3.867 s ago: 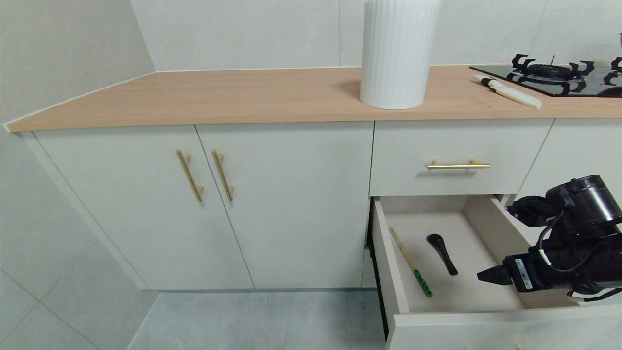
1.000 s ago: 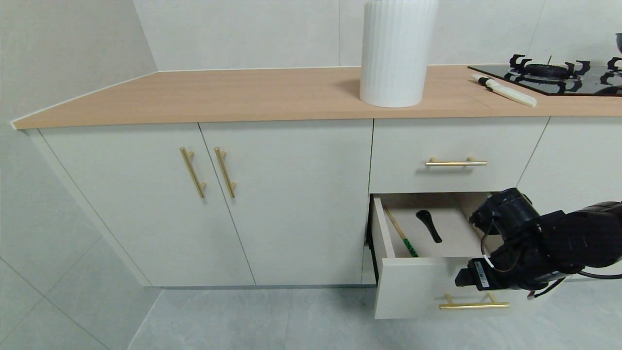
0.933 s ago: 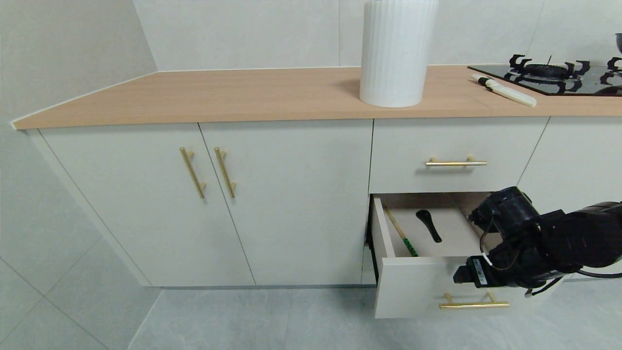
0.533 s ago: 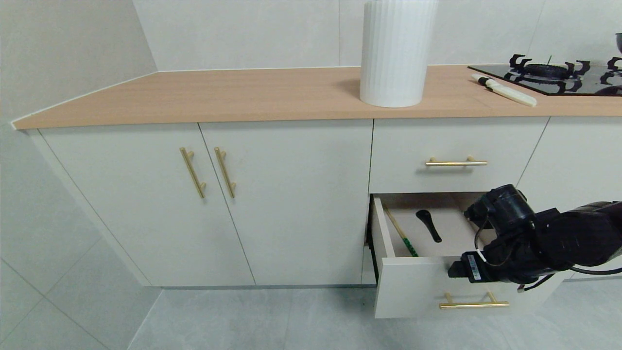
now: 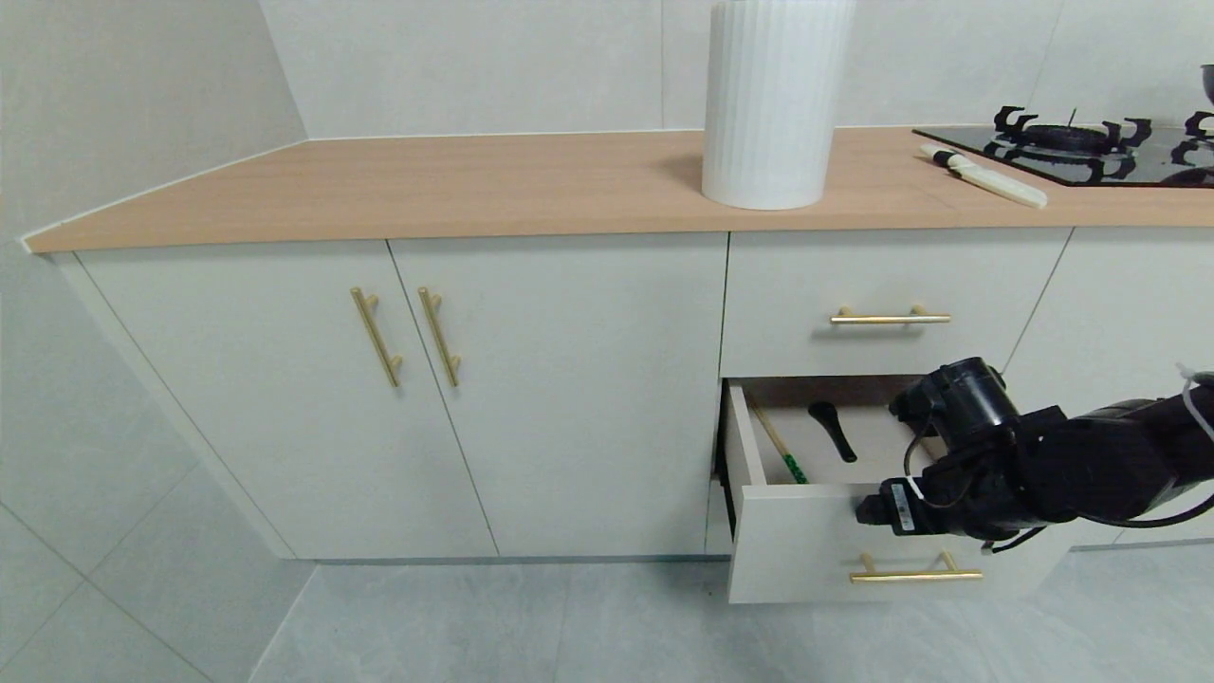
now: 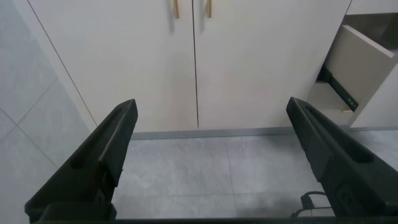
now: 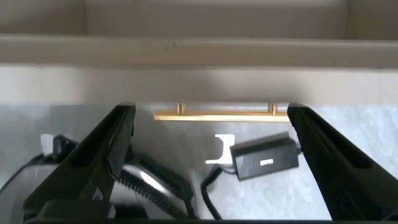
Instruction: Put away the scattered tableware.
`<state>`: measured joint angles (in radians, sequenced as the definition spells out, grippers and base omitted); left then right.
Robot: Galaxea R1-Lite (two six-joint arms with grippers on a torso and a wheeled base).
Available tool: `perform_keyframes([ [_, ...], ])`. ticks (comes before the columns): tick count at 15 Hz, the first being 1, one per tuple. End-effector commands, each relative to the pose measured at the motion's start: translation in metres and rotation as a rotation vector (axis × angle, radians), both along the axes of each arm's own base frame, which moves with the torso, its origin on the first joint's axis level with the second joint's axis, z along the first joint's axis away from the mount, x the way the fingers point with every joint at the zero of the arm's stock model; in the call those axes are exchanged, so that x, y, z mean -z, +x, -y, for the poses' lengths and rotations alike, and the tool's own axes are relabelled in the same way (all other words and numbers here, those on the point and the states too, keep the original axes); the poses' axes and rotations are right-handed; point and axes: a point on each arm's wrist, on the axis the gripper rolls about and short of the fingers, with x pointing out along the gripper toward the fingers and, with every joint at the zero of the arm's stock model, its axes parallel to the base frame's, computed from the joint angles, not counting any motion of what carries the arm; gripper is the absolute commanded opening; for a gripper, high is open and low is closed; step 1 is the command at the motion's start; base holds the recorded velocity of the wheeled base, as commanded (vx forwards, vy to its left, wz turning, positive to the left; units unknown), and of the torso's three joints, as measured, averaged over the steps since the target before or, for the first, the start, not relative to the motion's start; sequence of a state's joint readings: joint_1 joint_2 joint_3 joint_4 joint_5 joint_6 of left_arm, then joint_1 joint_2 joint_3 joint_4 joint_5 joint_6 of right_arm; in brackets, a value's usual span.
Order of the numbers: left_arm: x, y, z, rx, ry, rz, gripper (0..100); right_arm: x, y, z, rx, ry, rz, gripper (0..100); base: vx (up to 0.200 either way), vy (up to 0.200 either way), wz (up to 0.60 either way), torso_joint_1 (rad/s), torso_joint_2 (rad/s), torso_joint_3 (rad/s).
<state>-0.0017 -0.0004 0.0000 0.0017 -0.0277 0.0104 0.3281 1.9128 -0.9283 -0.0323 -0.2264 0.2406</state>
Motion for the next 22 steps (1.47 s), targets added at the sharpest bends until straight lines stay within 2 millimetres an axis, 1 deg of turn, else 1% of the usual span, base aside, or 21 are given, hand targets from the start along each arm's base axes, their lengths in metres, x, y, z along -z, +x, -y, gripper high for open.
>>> perform_keyframes([
  [1, 0.000, 0.000, 0.000, 0.000, 0.000, 0.000, 100, 0.015, 0.010, -0.003, 0.008, -0.010, 0.006, 100, 0.000, 0.000, 0.00, 0.000, 0.00, 0.000],
  [4, 0.000, 0.000, 0.000, 0.000, 0.000, 0.000, 100, 0.026, 0.018, -0.006, 0.012, -0.006, 0.034, 100, 0.000, 0.000, 0.00, 0.000, 0.00, 0.000],
  [7, 0.000, 0.000, 0.000, 0.000, 0.000, 0.000, 100, 0.030, 0.023, -0.005, 0.019, -0.001, 0.052, 100, 0.000, 0.000, 0.00, 0.000, 0.00, 0.000],
  [9, 0.000, 0.000, 0.000, 0.001, 0.000, 0.000, 100, 0.033, 0.028, -0.003, 0.033, 0.008, 0.075, 100, 0.000, 0.000, 0.00, 0.000, 0.00, 0.000],
  [12, 0.000, 0.000, 0.000, 0.000, 0.000, 0.000, 100, 0.043, 0.041, 0.000, 0.066, 0.017, 0.144, 100, 0.000, 0.000, 0.00, 0.000, 0.00, 0.000],
  [15, 0.000, 0.000, 0.000, 0.000, 0.000, 0.000, 100, 0.052, 0.048, 0.003, 0.088, 0.010, 0.169, 100, 0.000, 0.000, 0.00, 0.000, 0.00, 0.000],
  [18, 0.000, 0.000, 0.000, 0.000, 0.000, 0.000, 100, 0.056, 0.052, 0.003, 0.096, 0.017, 0.191, 100, 0.000, 0.000, 0.00, 0.000, 0.00, 0.000],
  [20, 0.000, 0.000, 0.000, 0.000, 0.000, 0.000, 100, 0.058, 0.059, 0.002, 0.101, 0.033, 0.251, 100, 0.000, 0.000, 0.00, 0.000, 0.00, 0.000],
  [22, 0.000, 0.000, 0.000, 0.000, 0.000, 0.000, 100, 0.062, 0.064, 0.007, 0.131, 0.029, 0.290, 100, 0.000, 0.000, 0.00, 0.000, 0.00, 0.000],
])
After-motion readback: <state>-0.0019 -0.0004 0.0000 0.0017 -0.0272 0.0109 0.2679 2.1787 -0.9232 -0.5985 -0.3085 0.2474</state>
